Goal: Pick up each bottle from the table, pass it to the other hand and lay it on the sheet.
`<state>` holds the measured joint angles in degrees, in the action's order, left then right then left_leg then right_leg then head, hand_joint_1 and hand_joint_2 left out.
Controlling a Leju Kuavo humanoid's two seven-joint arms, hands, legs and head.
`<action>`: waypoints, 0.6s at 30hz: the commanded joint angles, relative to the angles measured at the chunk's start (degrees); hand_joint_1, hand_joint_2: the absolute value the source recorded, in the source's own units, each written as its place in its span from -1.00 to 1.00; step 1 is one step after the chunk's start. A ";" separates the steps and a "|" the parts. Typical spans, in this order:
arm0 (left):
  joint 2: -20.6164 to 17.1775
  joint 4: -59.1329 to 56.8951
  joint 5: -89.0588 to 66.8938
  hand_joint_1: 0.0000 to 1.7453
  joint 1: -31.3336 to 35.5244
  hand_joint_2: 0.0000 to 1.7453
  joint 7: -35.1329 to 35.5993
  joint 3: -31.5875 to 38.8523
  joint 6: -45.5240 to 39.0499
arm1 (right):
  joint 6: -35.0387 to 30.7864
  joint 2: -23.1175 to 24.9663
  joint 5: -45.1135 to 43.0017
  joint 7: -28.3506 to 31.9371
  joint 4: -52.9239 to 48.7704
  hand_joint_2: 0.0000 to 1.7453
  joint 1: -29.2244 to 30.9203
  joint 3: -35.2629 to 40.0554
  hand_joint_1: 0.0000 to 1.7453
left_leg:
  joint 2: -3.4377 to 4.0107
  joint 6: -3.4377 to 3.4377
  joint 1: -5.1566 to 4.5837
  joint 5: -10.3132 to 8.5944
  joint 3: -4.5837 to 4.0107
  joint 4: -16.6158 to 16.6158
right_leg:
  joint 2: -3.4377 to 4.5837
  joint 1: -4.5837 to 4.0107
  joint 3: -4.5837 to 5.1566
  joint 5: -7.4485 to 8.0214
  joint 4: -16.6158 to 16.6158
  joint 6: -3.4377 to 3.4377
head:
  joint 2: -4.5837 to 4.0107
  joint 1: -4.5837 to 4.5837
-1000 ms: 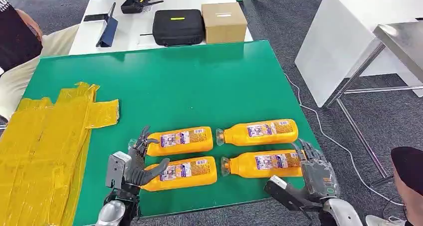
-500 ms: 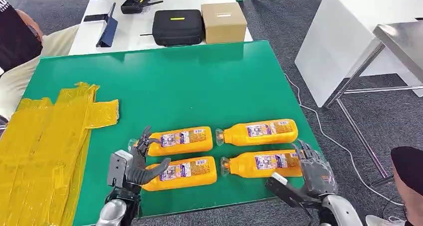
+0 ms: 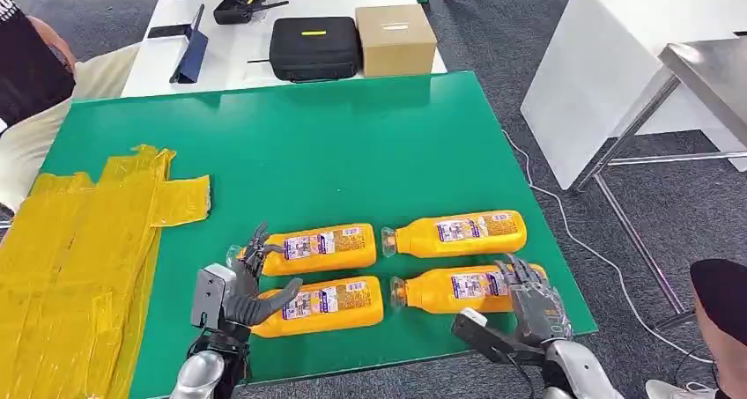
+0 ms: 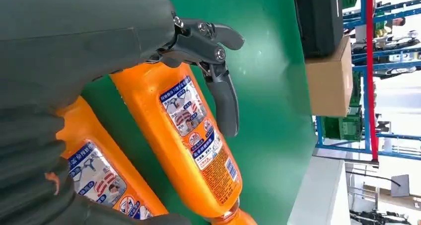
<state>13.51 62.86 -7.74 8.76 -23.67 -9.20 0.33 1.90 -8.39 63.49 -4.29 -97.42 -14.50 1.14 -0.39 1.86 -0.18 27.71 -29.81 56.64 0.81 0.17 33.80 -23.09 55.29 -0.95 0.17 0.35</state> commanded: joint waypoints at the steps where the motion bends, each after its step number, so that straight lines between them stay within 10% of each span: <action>1: -0.36 -4.95 -0.03 -1.00 2.91 1.00 0.35 -0.49 0.33 | 0.88 -2.12 -0.16 -2.31 8.52 1.00 3.09 3.98 -1.00 | 0.01 -0.08 0.03 0.02 0.19 -0.10 | -0.05 -0.03 -0.20 -0.01 -0.12 0.00 | 0.00 0.00; 18: -2.36 4.22 7.25 -1.00 0.23 1.00 -2.93 -0.76 4.81 | 6.66 -10.49 -3.80 -4.44 16.90 1.00 5.90 2.82 -1.00 | -0.04 -0.05 0.05 0.04 0.44 -0.08 | -0.08 -0.06 -0.50 -0.01 -0.18 -0.01 | 0.00 0.00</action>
<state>13.55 62.01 -3.39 9.77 -25.77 -9.14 1.94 6.97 -16.39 60.94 -9.90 -90.71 -10.07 3.52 -0.43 1.91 -0.19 27.74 -29.50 56.65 0.80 0.17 33.45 -23.10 55.25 -0.95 0.18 0.35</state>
